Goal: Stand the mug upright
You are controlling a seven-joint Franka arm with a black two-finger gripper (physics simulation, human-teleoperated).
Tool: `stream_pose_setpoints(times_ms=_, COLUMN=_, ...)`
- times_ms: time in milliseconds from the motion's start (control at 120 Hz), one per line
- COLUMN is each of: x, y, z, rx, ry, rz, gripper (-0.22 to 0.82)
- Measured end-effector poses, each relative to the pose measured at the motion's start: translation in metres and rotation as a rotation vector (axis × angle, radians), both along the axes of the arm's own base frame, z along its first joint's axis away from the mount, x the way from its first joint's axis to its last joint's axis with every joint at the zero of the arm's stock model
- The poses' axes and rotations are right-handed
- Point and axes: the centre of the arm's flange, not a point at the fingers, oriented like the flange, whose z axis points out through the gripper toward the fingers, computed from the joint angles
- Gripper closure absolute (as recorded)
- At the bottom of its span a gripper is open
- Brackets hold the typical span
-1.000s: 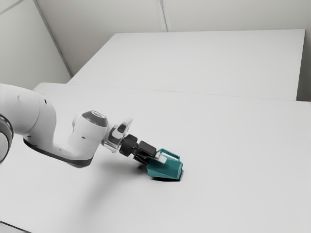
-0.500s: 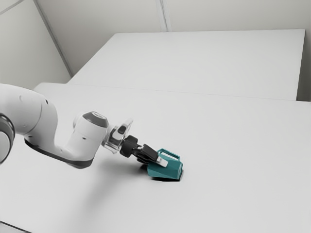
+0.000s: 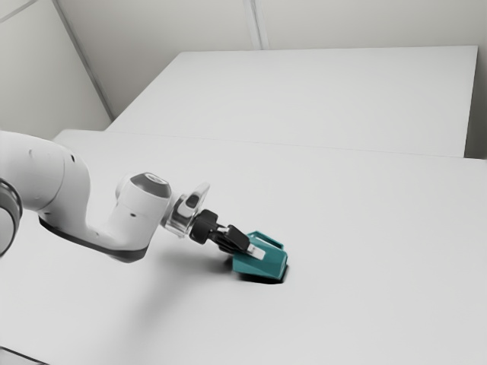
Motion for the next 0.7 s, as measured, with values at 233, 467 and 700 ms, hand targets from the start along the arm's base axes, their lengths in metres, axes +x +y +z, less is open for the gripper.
stream_pose_setpoints(times_ms=233, x=0.009, y=-0.005, z=0.024, rx=-0.012, ry=-0.054, rz=-0.009, gripper=0.77)
stream_pose_setpoints(times_ms=467, x=0.023, y=-0.012, z=0.07, rx=0.007, ry=-0.158, rz=-0.043, gripper=0.78)
stream_pose_setpoints(times_ms=700, x=0.033, y=-0.001, z=0.131, rx=0.198, ry=-0.293, rz=-0.14, gripper=0.79)
